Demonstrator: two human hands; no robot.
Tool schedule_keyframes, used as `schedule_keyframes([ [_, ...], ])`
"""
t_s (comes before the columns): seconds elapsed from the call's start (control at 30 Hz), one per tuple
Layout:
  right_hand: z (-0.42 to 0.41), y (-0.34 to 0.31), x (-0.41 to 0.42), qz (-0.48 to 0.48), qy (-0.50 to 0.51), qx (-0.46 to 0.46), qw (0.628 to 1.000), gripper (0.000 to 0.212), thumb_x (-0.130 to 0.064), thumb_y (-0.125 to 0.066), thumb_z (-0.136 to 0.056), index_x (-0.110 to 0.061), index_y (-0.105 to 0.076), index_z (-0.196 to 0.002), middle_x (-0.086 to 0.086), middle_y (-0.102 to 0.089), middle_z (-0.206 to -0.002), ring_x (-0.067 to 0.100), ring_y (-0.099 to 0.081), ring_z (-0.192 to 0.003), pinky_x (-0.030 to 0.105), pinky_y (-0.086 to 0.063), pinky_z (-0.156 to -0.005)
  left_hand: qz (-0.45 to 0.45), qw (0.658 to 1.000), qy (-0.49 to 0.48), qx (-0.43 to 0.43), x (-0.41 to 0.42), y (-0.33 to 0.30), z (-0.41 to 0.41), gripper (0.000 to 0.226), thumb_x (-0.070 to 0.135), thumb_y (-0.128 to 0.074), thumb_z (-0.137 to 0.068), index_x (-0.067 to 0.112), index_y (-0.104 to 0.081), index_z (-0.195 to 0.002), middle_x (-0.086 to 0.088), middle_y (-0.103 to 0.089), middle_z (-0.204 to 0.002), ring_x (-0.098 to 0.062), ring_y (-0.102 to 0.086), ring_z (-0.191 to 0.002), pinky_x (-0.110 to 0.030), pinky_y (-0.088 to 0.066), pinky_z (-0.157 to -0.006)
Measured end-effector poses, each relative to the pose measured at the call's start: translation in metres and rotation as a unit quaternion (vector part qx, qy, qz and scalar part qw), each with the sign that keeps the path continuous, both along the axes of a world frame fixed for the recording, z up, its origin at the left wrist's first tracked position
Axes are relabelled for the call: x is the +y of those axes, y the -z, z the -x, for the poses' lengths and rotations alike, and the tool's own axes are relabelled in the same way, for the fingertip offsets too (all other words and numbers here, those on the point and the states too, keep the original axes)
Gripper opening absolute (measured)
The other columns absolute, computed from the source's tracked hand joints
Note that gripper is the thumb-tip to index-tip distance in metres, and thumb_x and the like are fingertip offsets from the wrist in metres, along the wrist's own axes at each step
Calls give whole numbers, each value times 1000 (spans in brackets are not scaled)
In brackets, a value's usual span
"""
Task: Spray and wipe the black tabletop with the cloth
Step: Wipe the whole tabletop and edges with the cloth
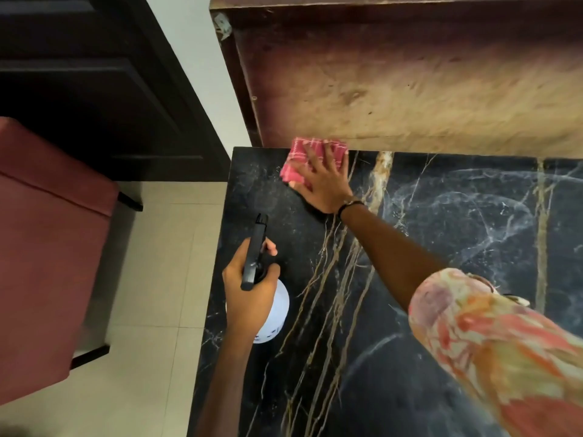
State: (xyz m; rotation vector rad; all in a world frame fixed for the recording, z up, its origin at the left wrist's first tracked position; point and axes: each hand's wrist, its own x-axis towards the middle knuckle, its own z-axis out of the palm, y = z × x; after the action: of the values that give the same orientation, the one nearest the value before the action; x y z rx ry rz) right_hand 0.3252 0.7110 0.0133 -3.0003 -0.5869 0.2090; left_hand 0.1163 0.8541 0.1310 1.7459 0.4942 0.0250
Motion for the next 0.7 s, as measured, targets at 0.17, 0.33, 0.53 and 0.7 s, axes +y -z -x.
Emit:
schedule_keyframes([
  [0.17,66,6,-51,13,-170,-34,985,58,-65,-18,-94,-40,-30,-145,3,-15,-160,39,-4,-146,69,-3,-111,-10,1000,1,4,-12,-3,3,40,-12,-55,-81,27,-62,-87,-2,-63,-79,-22,-57,-70,-59,-49,-87],
  [0.33,47,-1,-136,25,-46,-15,999,70,-72,-1,-90,-40,-29,-146,2,-9,-160,38,-2,-146,71,-7,-110,-9,1000,1,13,-19,-6,8,42,-10,-57,-82,32,-60,-87,4,-65,-84,-19,-59,-75,-58,-49,-92],
  [0.53,1,-9,-80,-2,65,26,998,58,-65,-21,-94,-43,-20,-148,-2,2,-161,39,7,-145,69,9,-106,-22,1000,2,15,-28,-7,9,43,-9,-59,-82,34,-59,-86,22,-67,-79,-15,-62,-80,-56,-49,-93],
  [0.7,45,-2,-76,7,-125,-10,992,61,-65,-17,-93,-38,-29,-146,1,-11,-160,39,-2,-145,68,4,-109,-34,999,-2,14,-40,-9,9,43,-8,-59,-82,34,-59,-87,17,-67,-80,-15,-63,-83,-55,-49,-94],
])
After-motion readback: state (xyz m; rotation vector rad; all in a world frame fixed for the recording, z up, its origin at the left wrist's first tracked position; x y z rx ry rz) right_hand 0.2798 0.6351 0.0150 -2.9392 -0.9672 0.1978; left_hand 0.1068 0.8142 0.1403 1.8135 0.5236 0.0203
